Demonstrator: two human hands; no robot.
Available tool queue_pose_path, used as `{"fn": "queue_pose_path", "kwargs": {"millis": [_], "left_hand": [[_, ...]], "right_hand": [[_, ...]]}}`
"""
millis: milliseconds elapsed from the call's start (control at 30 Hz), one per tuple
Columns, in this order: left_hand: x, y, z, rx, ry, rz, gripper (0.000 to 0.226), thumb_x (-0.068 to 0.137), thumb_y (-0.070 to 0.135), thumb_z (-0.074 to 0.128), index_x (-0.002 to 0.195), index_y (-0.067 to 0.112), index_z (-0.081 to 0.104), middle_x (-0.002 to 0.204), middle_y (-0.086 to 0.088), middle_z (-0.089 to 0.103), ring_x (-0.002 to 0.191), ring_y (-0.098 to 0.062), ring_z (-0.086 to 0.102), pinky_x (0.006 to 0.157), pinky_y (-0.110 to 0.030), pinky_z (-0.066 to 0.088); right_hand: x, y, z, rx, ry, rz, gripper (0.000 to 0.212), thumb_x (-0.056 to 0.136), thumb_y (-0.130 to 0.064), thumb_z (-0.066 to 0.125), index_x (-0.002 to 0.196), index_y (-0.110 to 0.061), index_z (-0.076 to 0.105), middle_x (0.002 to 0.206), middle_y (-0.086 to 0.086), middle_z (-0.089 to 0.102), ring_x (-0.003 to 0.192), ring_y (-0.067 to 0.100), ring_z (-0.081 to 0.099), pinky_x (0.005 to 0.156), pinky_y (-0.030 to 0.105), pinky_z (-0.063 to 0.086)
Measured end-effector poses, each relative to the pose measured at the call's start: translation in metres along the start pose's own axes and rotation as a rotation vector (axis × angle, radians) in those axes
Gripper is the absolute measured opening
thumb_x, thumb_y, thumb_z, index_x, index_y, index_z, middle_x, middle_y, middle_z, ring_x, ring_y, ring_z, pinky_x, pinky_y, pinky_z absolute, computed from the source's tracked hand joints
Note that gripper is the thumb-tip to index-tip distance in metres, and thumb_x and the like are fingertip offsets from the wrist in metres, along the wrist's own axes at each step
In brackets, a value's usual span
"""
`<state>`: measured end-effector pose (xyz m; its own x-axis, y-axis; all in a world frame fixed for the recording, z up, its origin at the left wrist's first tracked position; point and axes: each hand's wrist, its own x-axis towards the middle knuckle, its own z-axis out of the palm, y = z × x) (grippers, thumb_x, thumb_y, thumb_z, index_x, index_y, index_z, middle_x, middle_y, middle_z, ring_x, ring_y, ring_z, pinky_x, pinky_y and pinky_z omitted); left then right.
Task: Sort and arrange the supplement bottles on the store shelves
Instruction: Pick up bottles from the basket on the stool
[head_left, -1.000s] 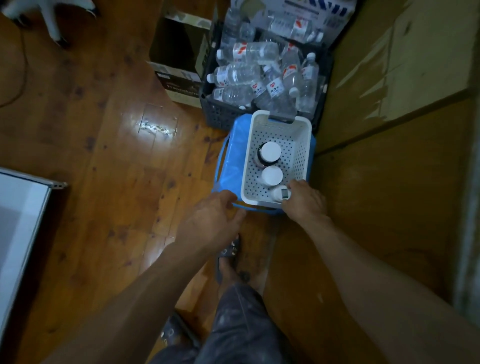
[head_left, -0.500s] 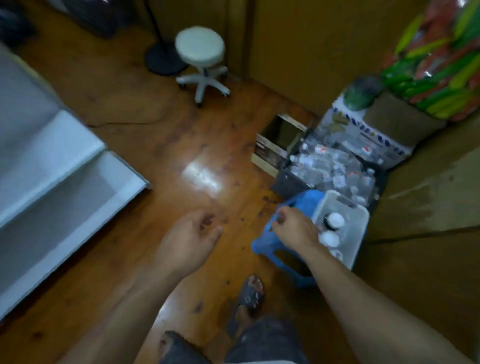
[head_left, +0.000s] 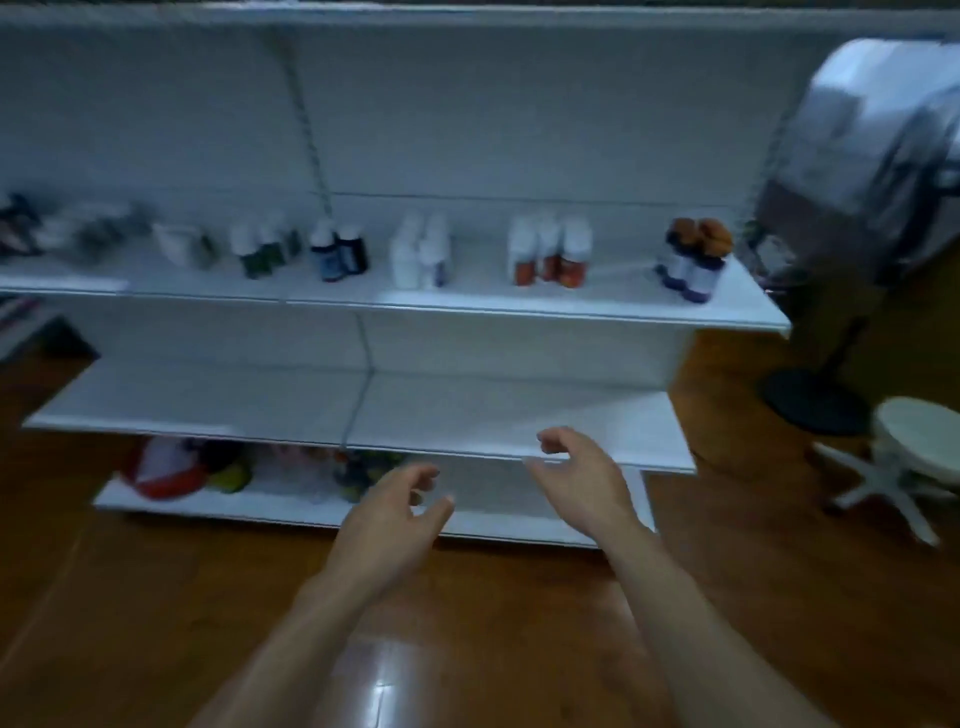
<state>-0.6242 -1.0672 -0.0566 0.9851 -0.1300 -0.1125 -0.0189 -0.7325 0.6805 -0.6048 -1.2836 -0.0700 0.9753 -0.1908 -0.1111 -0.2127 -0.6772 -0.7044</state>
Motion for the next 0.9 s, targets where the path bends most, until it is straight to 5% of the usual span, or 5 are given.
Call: {"fn": "queue_pose_path", "kwargs": {"millis": [200,400,600,900], "left_hand": [[0.018,-0.079,-0.09,-0.099,0.18,-0.147,0.039,0.094,0.039,0.059,0.131,0.027,0.053,0.112,0.011,0.06,0.103,-0.005,0.056,0.087,-0.023,0.046],[0.074,-0.146,-0.14,-0.129,0.333,-0.182,0.025,0.094,0.042,0.058,0.118,0.037,0.057,0.103,0.028,0.06,0.095,0.01,0.057,0.078,-0.013,0.048],[0.173,-0.206,-0.21,-0.097,0.366,-0.277,0.035,0.094,0.048,0.055,0.127,0.038,0.053,0.11,0.027,0.058,0.098,0.008,0.056,0.085,-0.018,0.049],[0.282,-0.257,-0.285,-0.15,0.413,-0.284,0.037,0.093,0.053,0.053,0.128,0.042,0.05,0.113,0.025,0.059,0.101,0.005,0.058,0.089,-0.028,0.054]], "right_hand": [[0.056,-0.133,0.088,-0.028,-0.178,-0.255,0.043,0.092,-0.043,0.059,0.132,-0.03,0.053,0.131,-0.012,0.056,0.111,0.012,0.056,0.094,0.033,0.047],[0.138,-0.214,0.152,-0.054,-0.249,-0.371,0.04,0.091,-0.04,0.061,0.129,-0.029,0.055,0.13,-0.012,0.057,0.106,0.013,0.058,0.091,0.029,0.045],[0.246,-0.304,0.224,-0.042,-0.325,-0.446,0.039,0.091,-0.041,0.061,0.127,-0.026,0.056,0.129,-0.009,0.057,0.099,0.013,0.059,0.087,0.027,0.045],[0.355,-0.398,0.271,-0.021,-0.211,-0.441,0.035,0.091,-0.041,0.06,0.124,-0.03,0.057,0.119,-0.008,0.06,0.098,0.014,0.058,0.079,0.025,0.039]]}}
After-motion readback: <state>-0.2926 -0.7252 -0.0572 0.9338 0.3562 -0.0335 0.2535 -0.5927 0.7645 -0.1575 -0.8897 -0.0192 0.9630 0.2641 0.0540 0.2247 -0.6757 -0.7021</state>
